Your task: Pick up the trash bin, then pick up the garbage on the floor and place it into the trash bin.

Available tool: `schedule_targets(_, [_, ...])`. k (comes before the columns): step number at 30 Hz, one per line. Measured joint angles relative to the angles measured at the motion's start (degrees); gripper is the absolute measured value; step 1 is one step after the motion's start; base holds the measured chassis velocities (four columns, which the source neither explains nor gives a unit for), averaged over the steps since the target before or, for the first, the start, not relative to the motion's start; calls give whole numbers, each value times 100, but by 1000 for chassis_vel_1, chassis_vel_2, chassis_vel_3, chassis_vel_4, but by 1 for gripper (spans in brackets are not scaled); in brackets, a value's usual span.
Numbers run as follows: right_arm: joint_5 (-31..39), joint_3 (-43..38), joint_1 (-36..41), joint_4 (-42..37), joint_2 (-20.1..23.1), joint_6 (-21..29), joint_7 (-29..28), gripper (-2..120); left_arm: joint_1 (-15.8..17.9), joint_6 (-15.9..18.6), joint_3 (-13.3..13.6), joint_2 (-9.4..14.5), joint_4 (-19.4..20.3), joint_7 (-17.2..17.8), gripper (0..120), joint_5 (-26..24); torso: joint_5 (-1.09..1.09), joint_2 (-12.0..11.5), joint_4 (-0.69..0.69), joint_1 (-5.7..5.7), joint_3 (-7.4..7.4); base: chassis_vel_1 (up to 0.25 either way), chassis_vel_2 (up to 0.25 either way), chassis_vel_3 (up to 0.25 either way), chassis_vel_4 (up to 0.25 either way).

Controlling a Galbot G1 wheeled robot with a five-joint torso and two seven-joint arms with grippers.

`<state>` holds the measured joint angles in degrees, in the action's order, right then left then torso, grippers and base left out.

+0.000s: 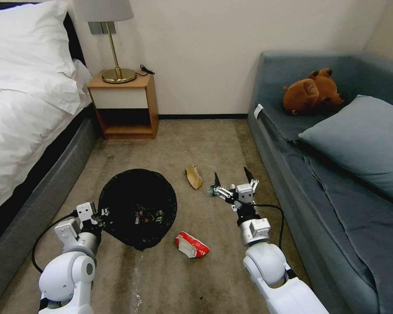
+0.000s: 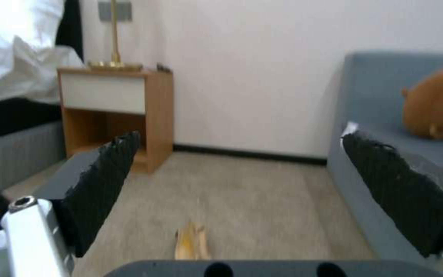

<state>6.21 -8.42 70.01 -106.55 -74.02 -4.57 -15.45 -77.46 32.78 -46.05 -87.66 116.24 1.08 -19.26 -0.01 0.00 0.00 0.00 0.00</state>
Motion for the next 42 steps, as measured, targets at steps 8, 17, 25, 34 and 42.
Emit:
schedule_targets(8, [16,47,90,386,-238,115,1,100,83,-206,-12,28,-197,-73,1,22,0,0,0,0,0,0,0,0,0])
schedule_targets(17, [110,109,26,1147,-256,215,48,100,121,-341,21,-34,-312,-71,1,27,1,0,0,0,0,0,0,0,0])
schedule_targets(25, [13,289,-89,1575,-231,132,40,100,99,-334,32,-103,-220,-83,1,33,1,0,0,0,0,0,0,0,0])
schedule_targets(34, [53,665,-428,2150,-113,-34,295,100,37,-359,-52,-155,-217,-67,1,32,0,0,0,0,0,0,0,0,0])
schedule_targets(42, [-85,1243,-875,2900,-76,-335,761,100,33,-388,-65,-215,-302,-45,1,49,0,0,0,0,0,0,0,0,0])
